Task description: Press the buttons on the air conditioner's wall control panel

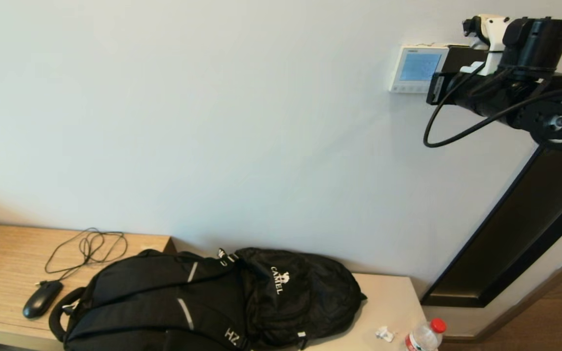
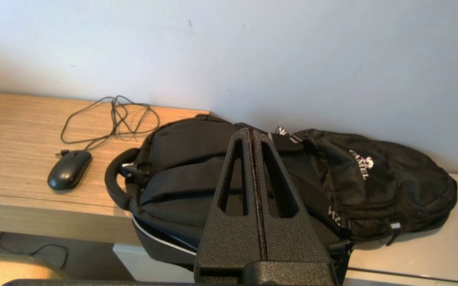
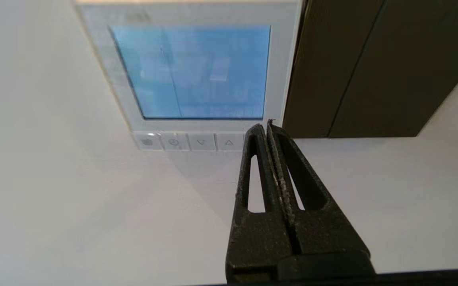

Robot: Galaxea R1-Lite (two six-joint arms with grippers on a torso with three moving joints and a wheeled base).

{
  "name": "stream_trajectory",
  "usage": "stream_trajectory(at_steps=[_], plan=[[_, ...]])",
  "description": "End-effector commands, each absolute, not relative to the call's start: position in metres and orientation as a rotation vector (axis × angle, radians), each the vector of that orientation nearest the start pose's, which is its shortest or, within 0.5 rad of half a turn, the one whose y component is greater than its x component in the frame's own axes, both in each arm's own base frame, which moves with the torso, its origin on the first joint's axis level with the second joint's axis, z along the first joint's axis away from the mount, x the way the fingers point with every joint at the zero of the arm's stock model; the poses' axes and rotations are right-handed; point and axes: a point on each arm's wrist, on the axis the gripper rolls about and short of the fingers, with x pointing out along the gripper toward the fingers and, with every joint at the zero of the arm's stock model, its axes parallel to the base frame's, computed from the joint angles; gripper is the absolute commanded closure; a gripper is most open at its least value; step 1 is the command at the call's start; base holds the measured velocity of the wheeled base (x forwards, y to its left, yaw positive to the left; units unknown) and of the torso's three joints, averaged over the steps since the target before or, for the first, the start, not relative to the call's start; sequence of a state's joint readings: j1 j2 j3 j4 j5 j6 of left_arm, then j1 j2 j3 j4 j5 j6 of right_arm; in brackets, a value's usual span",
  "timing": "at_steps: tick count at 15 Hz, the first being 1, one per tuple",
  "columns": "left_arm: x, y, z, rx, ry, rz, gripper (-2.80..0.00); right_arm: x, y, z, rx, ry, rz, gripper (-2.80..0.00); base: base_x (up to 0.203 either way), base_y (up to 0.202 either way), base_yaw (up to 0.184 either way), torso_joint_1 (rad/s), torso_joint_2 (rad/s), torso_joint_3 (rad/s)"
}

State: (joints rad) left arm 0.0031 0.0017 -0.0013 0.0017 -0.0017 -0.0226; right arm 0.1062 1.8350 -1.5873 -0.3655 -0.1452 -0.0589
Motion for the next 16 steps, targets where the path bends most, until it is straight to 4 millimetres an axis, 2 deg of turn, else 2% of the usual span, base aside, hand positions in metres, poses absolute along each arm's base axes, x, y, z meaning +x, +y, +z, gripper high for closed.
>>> stream_trajectory(at_steps=[1, 3, 4, 9, 12, 16], plan=[[-0.023, 0.0, 0.075, -0.023, 0.003, 0.002, 0.0, 0.332, 0.033, 0.359, -0.036, -0.186, -0.045, 0.0, 0.0, 0.0, 0.0, 0.0, 0.0, 0.0], [-0.023, 0.0, 0.076, -0.023, 0.001, 0.002, 0.0, 0.296, 0.028, 0.369, -0.042, -0.2, -0.05, 0.0, 0.0, 0.0, 0.0, 0.0, 0.0, 0.0], [-0.023, 0.0, 0.076, -0.023, 0.002, 0.002, 0.0, 0.277, 0.026, 0.368, -0.047, -0.188, -0.049, 0.0, 0.0, 0.0, 0.0, 0.0, 0.0, 0.0], [-0.023, 0.0, 0.076, -0.023, 0.0, 0.002, 0.0, 0.168, 0.013, 0.348, -0.091, -0.167, -0.08, 0.0, 0.0, 0.0, 0.0, 0.0, 0.0, 0.0], [-0.023, 0.0, 0.076, -0.023, 0.0, 0.002, 0.0, 0.104, 0.005, 0.312, -0.107, -0.099, -0.132, 0.0, 0.0, 0.0, 0.0, 0.0, 0.0, 0.0], [-0.023, 0.0, 0.076, -0.023, 0.0, 0.002, 0.0, 0.043, -0.005, 0.248, -0.115, -0.044, -0.276, 0.0, 0.0, 0.0, 0.0, 0.0, 0.0, 0.0]])
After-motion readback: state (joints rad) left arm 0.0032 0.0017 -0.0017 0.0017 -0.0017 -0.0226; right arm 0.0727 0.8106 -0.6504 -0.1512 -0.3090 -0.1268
